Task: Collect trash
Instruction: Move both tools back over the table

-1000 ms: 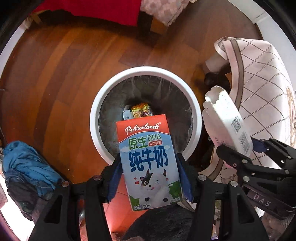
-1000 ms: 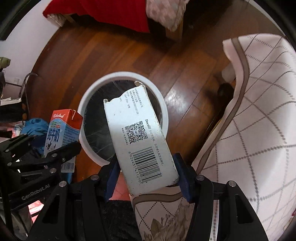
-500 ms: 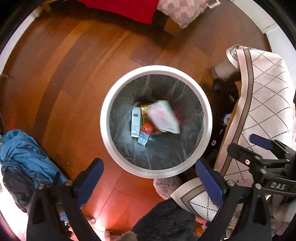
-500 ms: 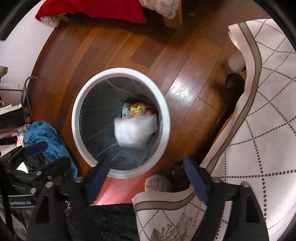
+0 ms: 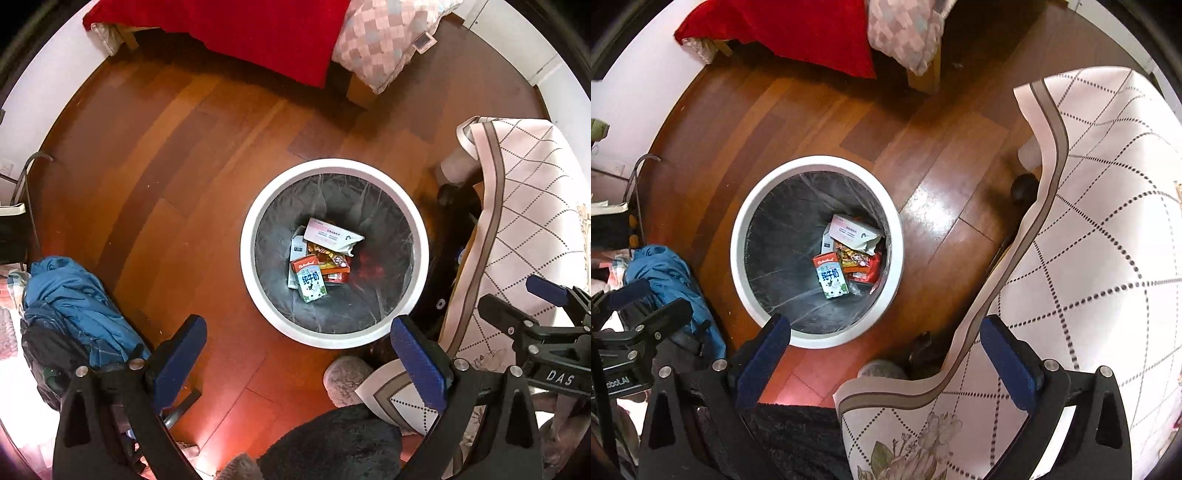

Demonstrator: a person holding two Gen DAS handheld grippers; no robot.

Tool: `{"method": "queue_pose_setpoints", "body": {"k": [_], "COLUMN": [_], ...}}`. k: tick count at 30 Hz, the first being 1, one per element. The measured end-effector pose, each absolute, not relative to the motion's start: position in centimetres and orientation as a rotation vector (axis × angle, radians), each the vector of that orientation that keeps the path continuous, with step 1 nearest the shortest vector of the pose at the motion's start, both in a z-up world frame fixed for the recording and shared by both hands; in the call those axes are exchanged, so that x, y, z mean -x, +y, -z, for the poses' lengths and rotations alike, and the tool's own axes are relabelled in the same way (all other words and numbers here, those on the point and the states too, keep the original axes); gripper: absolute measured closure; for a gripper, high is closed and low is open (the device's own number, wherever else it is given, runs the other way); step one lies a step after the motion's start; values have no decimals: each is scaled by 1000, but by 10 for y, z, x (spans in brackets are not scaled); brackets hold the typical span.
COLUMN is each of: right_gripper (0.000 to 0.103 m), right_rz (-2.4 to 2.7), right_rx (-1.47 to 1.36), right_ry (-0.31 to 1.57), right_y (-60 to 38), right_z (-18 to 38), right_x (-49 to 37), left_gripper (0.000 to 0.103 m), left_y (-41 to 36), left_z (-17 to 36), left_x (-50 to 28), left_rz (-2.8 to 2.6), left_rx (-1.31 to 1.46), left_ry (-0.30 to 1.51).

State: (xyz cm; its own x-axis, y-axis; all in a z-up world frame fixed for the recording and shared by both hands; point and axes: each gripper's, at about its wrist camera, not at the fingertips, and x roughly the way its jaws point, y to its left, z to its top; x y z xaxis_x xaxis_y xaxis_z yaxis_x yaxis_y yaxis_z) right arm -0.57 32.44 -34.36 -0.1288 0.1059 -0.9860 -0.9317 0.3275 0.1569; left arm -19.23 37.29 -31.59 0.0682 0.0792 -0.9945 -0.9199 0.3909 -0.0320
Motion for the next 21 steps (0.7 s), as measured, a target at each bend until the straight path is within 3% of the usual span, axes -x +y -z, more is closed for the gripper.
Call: {"method": "queue_pose_setpoints", "body": {"k": [21], "right_gripper": [0], "right_rz": [-1203], "right_rx": [701], "right_ry": [1204], "right_y": [274], "right_z": [230], "right_x": [26], "left_gripper": [1], "left_y": [313], "left_z": [215], "left_x": [204], "left_rz": [-992], "left_rx": [745], "left_ry": [1079]}}
